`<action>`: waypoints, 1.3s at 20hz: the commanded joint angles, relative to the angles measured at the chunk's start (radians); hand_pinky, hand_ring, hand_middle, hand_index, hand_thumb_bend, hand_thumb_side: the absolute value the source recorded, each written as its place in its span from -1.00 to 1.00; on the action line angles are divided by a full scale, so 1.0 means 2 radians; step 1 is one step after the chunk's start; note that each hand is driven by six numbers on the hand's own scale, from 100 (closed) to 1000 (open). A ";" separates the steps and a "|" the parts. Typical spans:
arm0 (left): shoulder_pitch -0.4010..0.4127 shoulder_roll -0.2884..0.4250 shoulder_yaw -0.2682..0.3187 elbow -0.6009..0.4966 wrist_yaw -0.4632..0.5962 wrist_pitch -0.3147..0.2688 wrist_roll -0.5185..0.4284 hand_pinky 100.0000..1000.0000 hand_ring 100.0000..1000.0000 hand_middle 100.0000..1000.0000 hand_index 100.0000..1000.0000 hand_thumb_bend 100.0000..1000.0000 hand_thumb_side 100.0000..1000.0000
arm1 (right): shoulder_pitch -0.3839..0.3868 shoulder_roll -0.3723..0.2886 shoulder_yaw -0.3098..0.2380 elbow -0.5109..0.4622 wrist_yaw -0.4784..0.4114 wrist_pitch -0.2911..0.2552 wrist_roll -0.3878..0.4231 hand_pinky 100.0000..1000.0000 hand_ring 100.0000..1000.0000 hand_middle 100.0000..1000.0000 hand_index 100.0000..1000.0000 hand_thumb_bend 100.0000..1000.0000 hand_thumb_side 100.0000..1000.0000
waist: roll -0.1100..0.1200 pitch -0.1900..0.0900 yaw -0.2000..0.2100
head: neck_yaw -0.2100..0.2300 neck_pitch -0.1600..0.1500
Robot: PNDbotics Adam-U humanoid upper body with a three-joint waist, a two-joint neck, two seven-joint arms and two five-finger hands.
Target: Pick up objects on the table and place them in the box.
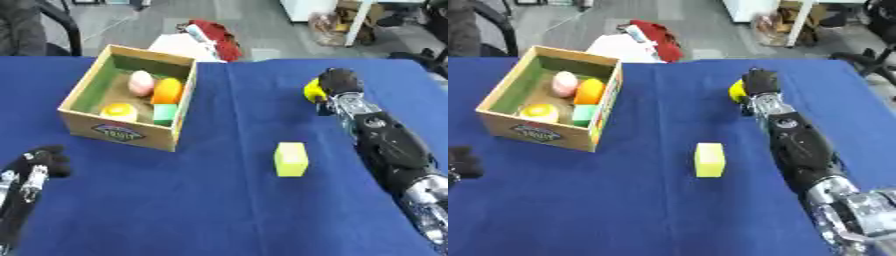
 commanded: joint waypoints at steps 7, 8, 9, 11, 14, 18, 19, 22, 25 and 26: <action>-0.006 0.009 0.001 -0.010 0.000 -0.001 0.000 0.27 0.08 0.09 0.46 -1.00 0.45 | -0.023 0.002 0.022 -0.089 -0.049 -0.067 -0.043 0.40 0.34 0.14 -0.41 -1.00 -1.00 | 0.006 -0.007 0.000 | 0.002 -0.004; -0.006 0.009 0.000 -0.010 0.001 -0.001 0.000 0.27 0.08 0.09 0.46 -1.00 0.45 | -0.028 0.008 0.027 -0.097 -0.059 -0.077 -0.037 0.42 0.33 0.13 -0.42 -1.00 -1.00 | 0.006 -0.007 0.001 | 0.001 -0.004; -0.006 0.008 0.000 -0.010 0.001 -0.001 -0.001 0.27 0.08 0.09 0.46 -1.00 0.45 | -0.035 0.019 0.034 -0.106 -0.074 -0.093 -0.029 0.42 0.33 0.13 -0.43 -1.00 -1.00 | 0.005 -0.008 0.002 | 0.000 -0.003; -0.006 0.008 -0.001 -0.009 0.001 -0.001 -0.002 0.27 0.08 0.09 0.46 -1.00 0.45 | -0.048 0.036 0.047 -0.119 -0.100 -0.117 -0.012 0.43 0.32 0.12 -0.43 -1.00 -1.00 | 0.004 -0.008 0.005 | -0.001 -0.003; -0.007 0.008 -0.003 -0.009 0.001 -0.001 -0.004 0.27 0.08 0.09 0.46 -1.00 0.45 | -0.069 0.067 0.065 -0.133 -0.121 -0.147 0.013 0.44 0.33 0.12 -0.43 -1.00 -1.00 | 0.003 -0.009 0.012 | -0.004 -0.002; -0.012 0.007 -0.007 -0.009 0.002 -0.001 -0.008 0.27 0.08 0.09 0.46 -1.00 0.45 | -0.094 0.115 0.071 -0.130 -0.124 -0.168 0.040 0.45 0.33 0.13 -0.42 -1.00 -1.00 | 0.002 -0.007 0.027 | -0.013 -0.004; -0.013 0.007 -0.008 -0.009 0.002 -0.001 -0.009 0.27 0.08 0.09 0.46 -1.00 0.45 | -0.099 0.126 0.070 -0.127 -0.120 -0.169 0.044 0.45 0.33 0.13 -0.42 -1.00 -1.00 | 0.001 -0.006 0.032 | -0.016 -0.005; -0.018 0.007 -0.011 -0.010 0.003 -0.001 -0.012 0.27 0.08 0.09 0.46 -1.00 0.45 | -0.109 0.154 0.062 -0.114 -0.099 -0.165 0.047 0.46 0.35 0.14 -0.37 -1.00 -1.00 | 0.001 -0.003 0.046 | -0.022 -0.008; -0.021 0.006 -0.013 -0.010 0.004 -0.001 -0.014 0.27 0.08 0.09 0.46 -1.00 0.45 | -0.112 0.175 0.060 -0.102 -0.064 -0.162 0.049 0.50 0.45 0.31 0.30 -1.00 -1.00 | 0.001 0.000 0.054 | -0.026 -0.009; -0.021 0.006 -0.013 -0.010 0.004 -0.001 -0.014 0.27 0.08 0.09 0.46 -1.00 0.45 | -0.112 0.180 0.061 -0.100 -0.050 -0.164 0.051 0.50 0.47 0.35 0.41 -1.00 -1.00 | 0.001 0.001 0.055 | -0.027 -0.009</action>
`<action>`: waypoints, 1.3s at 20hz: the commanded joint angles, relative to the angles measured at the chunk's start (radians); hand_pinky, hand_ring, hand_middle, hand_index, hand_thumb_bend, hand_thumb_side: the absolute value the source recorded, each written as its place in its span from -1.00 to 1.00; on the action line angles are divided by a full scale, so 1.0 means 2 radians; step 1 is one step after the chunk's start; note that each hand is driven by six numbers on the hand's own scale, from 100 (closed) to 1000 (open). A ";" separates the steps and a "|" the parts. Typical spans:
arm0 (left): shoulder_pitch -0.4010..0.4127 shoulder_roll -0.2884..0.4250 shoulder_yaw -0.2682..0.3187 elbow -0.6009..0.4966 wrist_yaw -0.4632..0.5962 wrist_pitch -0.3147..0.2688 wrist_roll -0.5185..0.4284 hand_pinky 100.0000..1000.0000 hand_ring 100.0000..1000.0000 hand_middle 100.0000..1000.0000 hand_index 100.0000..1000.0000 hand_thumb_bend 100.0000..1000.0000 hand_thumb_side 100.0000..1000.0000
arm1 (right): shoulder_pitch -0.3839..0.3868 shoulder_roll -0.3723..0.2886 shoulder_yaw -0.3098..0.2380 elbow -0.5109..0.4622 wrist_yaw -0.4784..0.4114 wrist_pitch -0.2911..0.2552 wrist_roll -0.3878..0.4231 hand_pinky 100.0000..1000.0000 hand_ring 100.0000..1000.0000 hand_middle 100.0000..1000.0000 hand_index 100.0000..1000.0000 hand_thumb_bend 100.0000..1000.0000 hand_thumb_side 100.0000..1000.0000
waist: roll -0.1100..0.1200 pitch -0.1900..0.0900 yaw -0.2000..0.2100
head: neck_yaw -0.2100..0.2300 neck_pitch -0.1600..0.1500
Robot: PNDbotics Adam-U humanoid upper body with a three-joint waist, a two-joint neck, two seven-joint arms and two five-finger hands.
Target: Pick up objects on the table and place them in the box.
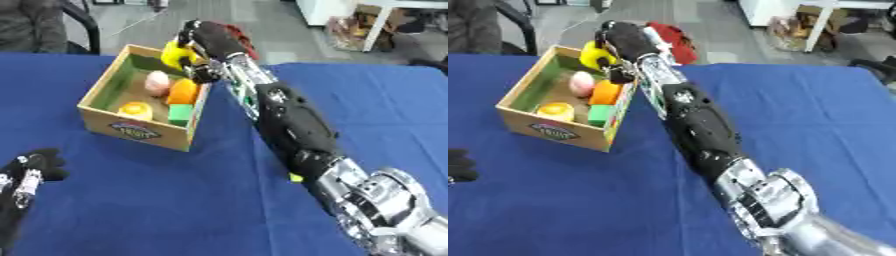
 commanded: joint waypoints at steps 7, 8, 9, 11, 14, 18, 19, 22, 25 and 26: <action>-0.005 0.006 -0.001 -0.009 0.002 0.000 -0.003 0.27 0.08 0.09 0.46 -1.00 0.46 | -0.014 0.010 0.011 -0.032 0.104 -0.002 0.015 0.52 0.58 0.55 1.00 -1.00 -0.98 | 0.001 -0.001 -0.004 | -0.003 -0.005; -0.004 0.006 0.000 -0.009 0.002 0.000 -0.003 0.27 0.08 0.09 0.46 -1.00 0.46 | -0.013 0.007 0.012 -0.039 0.103 -0.003 0.012 0.53 0.58 0.55 1.00 -1.00 -1.00 | 0.002 -0.001 -0.006 | -0.003 -0.005; -0.003 0.006 0.000 -0.009 0.002 0.000 -0.002 0.27 0.08 0.09 0.46 -1.00 0.46 | -0.012 0.002 0.014 -0.047 0.098 -0.007 0.011 0.54 0.59 0.55 1.00 -1.00 -1.00 | 0.002 -0.002 -0.008 | -0.002 -0.004; 0.001 0.007 0.002 -0.008 0.002 0.000 -0.001 0.27 0.08 0.08 0.46 -1.00 0.46 | -0.009 -0.012 0.022 -0.065 0.074 -0.023 0.016 0.55 0.59 0.56 1.00 -1.00 -1.00 | 0.003 -0.005 -0.015 | 0.002 -0.001; 0.006 0.007 0.006 -0.008 0.001 0.000 0.003 0.27 0.08 0.08 0.46 -1.00 0.46 | 0.004 -0.047 0.042 -0.103 0.002 -0.065 0.036 0.57 0.60 0.57 1.00 -1.00 -1.00 | 0.002 -0.010 -0.030 | 0.010 0.003; 0.013 0.010 0.011 -0.007 -0.001 0.000 0.008 0.27 0.08 0.08 0.46 -1.00 0.47 | 0.042 -0.113 0.075 -0.167 -0.123 -0.117 0.089 0.62 0.62 0.62 1.00 -1.00 -0.94 | 0.000 -0.012 -0.052 | 0.021 0.007; 0.015 0.010 0.012 -0.007 -0.002 0.000 0.009 0.27 0.08 0.08 0.46 -1.00 0.47 | 0.057 -0.134 0.084 -0.188 -0.161 -0.131 0.108 0.63 0.63 0.64 1.00 -1.00 -0.91 | -0.001 -0.012 -0.058 | 0.023 0.008; 0.017 0.012 0.014 -0.007 -0.003 -0.001 0.011 0.27 0.08 0.08 0.46 -1.00 0.47 | 0.110 -0.190 0.107 -0.255 -0.288 -0.187 0.180 0.68 0.65 0.68 1.00 -1.00 -0.77 | -0.002 -0.012 -0.071 | 0.028 0.010; 0.020 0.014 0.015 -0.007 -0.004 0.000 0.013 0.27 0.08 0.08 0.46 -1.00 0.48 | 0.165 -0.243 0.109 -0.325 -0.405 -0.218 0.263 0.70 0.71 0.75 1.00 -1.00 -0.67 | -0.004 -0.013 -0.082 | 0.031 0.013; 0.021 0.015 0.015 -0.006 -0.004 0.000 0.013 0.27 0.08 0.08 0.46 -1.00 0.48 | 0.182 -0.257 0.107 -0.345 -0.431 -0.218 0.291 0.72 0.76 0.79 1.00 -1.00 -0.59 | -0.005 -0.014 -0.085 | 0.032 0.014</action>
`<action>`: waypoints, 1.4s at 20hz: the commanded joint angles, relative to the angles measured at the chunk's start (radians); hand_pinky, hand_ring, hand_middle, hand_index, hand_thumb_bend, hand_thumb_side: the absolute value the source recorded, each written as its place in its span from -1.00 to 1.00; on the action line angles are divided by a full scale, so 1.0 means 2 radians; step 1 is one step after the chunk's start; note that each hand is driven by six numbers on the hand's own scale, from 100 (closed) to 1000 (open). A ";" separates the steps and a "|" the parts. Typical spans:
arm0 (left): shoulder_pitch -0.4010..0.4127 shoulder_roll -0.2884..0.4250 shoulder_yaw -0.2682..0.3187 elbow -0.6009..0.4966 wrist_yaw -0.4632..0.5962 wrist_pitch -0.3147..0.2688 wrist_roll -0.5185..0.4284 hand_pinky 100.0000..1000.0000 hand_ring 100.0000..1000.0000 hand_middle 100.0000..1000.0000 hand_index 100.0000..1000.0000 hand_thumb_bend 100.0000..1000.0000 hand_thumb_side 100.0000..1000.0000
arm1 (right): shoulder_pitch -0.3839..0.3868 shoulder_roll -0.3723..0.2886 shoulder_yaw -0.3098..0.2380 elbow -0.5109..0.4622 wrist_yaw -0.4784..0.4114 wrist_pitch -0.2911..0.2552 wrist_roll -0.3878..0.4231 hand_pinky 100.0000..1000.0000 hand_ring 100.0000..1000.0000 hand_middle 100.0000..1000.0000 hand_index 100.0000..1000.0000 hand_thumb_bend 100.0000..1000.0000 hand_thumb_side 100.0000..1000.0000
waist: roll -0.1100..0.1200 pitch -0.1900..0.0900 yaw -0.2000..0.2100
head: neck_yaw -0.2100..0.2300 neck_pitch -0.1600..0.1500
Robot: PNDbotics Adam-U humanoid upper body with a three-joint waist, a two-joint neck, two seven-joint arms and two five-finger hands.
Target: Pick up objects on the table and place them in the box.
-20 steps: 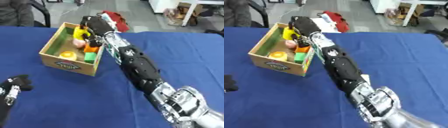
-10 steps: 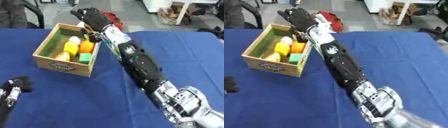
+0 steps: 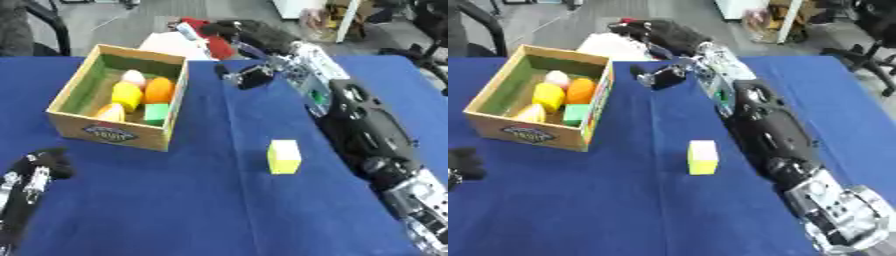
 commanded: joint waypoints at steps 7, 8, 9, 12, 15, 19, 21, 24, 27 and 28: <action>0.004 0.012 0.006 -0.005 -0.004 0.000 0.004 0.27 0.08 0.08 0.46 -1.00 0.48 | 0.093 -0.097 0.005 -0.130 -0.147 0.006 0.219 0.78 0.89 0.90 1.00 -1.00 -0.38 | -0.010 -0.020 -0.007 | 0.003 0.007; 0.004 0.012 0.006 -0.005 -0.004 0.000 0.004 0.27 0.08 0.08 0.46 -1.00 0.48 | 0.100 -0.099 0.006 -0.133 -0.142 0.008 0.234 0.78 0.91 0.91 1.00 -1.00 -0.41 | -0.010 -0.021 -0.007 | 0.003 0.007; 0.004 0.012 0.006 -0.005 -0.004 0.000 0.004 0.27 0.08 0.08 0.46 -1.00 0.48 | 0.106 -0.099 0.006 -0.133 -0.131 0.008 0.244 0.78 0.92 0.92 1.00 -1.00 -0.39 | -0.010 -0.021 -0.006 | 0.003 0.007; 0.004 0.011 0.006 -0.005 -0.004 -0.001 0.004 0.27 0.08 0.09 0.46 -1.00 0.48 | 0.121 -0.094 0.008 -0.122 -0.088 0.006 0.256 0.78 0.94 0.94 1.00 -1.00 -0.27 | -0.010 -0.023 -0.005 | 0.003 0.006; 0.004 0.011 0.006 -0.005 -0.003 -0.001 0.005 0.27 0.08 0.09 0.46 -1.00 0.48 | 0.132 -0.087 0.008 -0.107 -0.035 -0.002 0.248 0.78 0.95 0.94 1.00 -1.00 -0.23 | -0.009 -0.023 -0.004 | 0.002 0.005; 0.003 0.010 0.005 -0.005 -0.003 0.000 0.004 0.27 0.08 0.09 0.46 -1.00 0.48 | 0.135 -0.075 0.011 -0.079 0.015 -0.011 0.229 0.77 0.95 0.93 1.00 -1.00 -0.17 | -0.009 -0.024 -0.005 | 0.002 0.005; 0.003 0.010 0.004 -0.005 -0.003 -0.001 0.003 0.27 0.08 0.09 0.46 -1.00 0.48 | 0.133 -0.069 0.010 -0.063 0.036 -0.014 0.216 0.77 0.94 0.93 1.00 -1.00 -0.16 | -0.008 -0.024 -0.005 | 0.002 0.004; 0.002 0.010 0.005 -0.005 -0.004 -0.001 0.004 0.27 0.08 0.09 0.46 -1.00 0.47 | 0.131 -0.062 0.012 -0.040 0.063 -0.020 0.202 0.76 0.94 0.92 1.00 -1.00 -0.08 | -0.007 -0.023 -0.003 | 0.002 0.002; 0.001 0.010 0.005 -0.006 -0.003 -0.001 0.004 0.27 0.08 0.09 0.46 -1.00 0.47 | 0.134 -0.058 0.014 -0.027 0.083 -0.026 0.193 0.76 0.92 0.88 1.00 -1.00 -0.05 | -0.006 -0.022 -0.003 | 0.003 0.001; 0.001 0.010 0.005 -0.006 -0.003 0.000 0.004 0.27 0.08 0.09 0.46 -1.00 0.47 | 0.135 -0.057 0.014 -0.025 0.087 -0.028 0.191 0.75 0.91 0.85 1.00 -1.00 -0.06 | -0.006 -0.022 -0.003 | 0.003 0.001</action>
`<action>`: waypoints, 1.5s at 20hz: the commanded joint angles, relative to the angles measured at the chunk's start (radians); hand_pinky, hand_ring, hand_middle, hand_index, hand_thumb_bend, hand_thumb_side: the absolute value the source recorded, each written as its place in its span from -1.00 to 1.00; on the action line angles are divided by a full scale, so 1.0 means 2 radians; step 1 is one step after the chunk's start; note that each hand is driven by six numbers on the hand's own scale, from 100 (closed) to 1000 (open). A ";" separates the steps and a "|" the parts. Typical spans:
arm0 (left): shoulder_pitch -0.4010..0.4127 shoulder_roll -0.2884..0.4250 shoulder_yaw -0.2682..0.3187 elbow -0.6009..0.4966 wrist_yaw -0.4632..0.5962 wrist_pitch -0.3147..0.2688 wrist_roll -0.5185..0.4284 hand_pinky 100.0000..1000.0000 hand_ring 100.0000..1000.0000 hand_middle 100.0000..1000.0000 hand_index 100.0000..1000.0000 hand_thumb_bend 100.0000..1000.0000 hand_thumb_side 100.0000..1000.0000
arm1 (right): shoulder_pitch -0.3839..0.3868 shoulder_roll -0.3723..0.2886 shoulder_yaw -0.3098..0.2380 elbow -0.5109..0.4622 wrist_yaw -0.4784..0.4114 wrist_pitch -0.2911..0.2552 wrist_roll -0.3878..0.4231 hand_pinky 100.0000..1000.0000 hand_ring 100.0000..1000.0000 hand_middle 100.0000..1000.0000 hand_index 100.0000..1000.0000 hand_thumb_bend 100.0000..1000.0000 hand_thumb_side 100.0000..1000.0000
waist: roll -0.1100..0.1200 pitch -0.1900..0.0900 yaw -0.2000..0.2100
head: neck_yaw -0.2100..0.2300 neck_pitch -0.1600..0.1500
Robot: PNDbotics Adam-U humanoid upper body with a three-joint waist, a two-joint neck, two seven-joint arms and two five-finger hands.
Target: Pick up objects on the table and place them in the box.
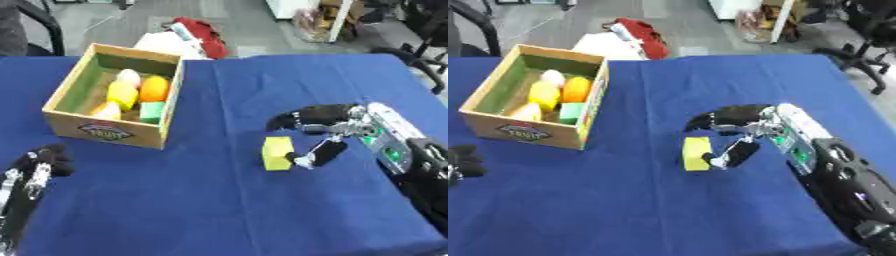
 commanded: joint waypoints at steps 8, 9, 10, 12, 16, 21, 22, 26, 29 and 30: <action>-0.005 0.009 0.004 -0.006 -0.001 0.000 0.002 0.27 0.08 0.09 0.46 -1.00 0.47 | -0.008 -0.006 -0.017 -0.011 0.014 -0.056 -0.030 0.63 0.69 0.45 0.04 -1.00 -0.78 | -0.003 -0.014 0.000 | 0.005 -0.004; -0.005 0.009 0.004 -0.006 -0.001 0.000 0.002 0.27 0.08 0.09 0.46 -1.00 0.47 | -0.013 -0.006 -0.020 -0.016 0.008 -0.055 -0.044 0.62 0.67 0.43 -0.01 -1.00 -0.80 | -0.002 -0.014 0.000 | 0.005 -0.004; -0.005 0.009 0.004 -0.006 -0.001 0.000 0.002 0.27 0.08 0.09 0.46 -1.00 0.47 | -0.018 -0.005 -0.023 -0.018 -0.001 -0.052 -0.054 0.62 0.66 0.42 -0.02 -1.00 -0.81 | -0.002 -0.014 0.000 | 0.006 -0.004; -0.005 0.009 0.004 -0.006 -0.001 0.000 0.002 0.27 0.08 0.09 0.46 -1.00 0.47 | -0.043 0.000 -0.029 -0.020 -0.023 -0.044 -0.066 0.62 0.65 0.42 -0.03 -1.00 -0.84 | -0.002 -0.015 0.001 | 0.006 -0.004; -0.006 0.006 0.002 -0.006 0.000 0.000 0.001 0.27 0.08 0.09 0.46 -1.00 0.47 | -0.122 0.031 -0.032 0.004 -0.047 -0.031 -0.064 0.61 0.62 0.41 -0.05 -1.00 -0.87 | -0.002 -0.015 0.006 | 0.004 -0.005; -0.016 0.003 -0.003 -0.008 0.002 -0.001 -0.004 0.27 0.08 0.09 0.46 -1.00 0.47 | -0.236 0.108 -0.047 0.114 -0.029 -0.020 -0.058 0.61 0.59 0.40 -0.04 -1.00 -0.88 | -0.001 -0.008 0.026 | 0.001 -0.016; -0.019 0.003 -0.004 -0.008 0.002 -0.001 -0.005 0.27 0.08 0.09 0.46 -1.00 0.47 | -0.254 0.126 -0.055 0.138 -0.017 -0.018 -0.063 0.60 0.58 0.39 -0.01 -1.00 -0.88 | -0.001 -0.007 0.032 | 0.000 -0.018; -0.027 0.003 -0.010 -0.009 0.004 -0.001 -0.010 0.27 0.08 0.09 0.46 -1.00 0.48 | -0.304 0.187 -0.088 0.222 0.054 -0.002 -0.100 0.60 0.58 0.40 0.08 -1.00 -0.88 | -0.004 0.001 0.057 | -0.010 -0.025; -0.033 0.003 -0.015 -0.009 0.005 0.000 -0.015 0.27 0.08 0.09 0.46 -1.00 0.48 | -0.321 0.226 -0.111 0.269 0.135 0.020 -0.138 0.60 0.59 0.42 0.26 -1.00 -0.88 | -0.005 0.006 0.074 | -0.017 -0.029; -0.035 0.003 -0.016 -0.009 0.005 0.000 -0.016 0.27 0.08 0.09 0.46 -1.00 0.48 | -0.325 0.237 -0.118 0.283 0.163 0.031 -0.150 0.60 0.59 0.44 0.37 -1.00 -0.88 | -0.005 0.008 0.079 | -0.019 -0.030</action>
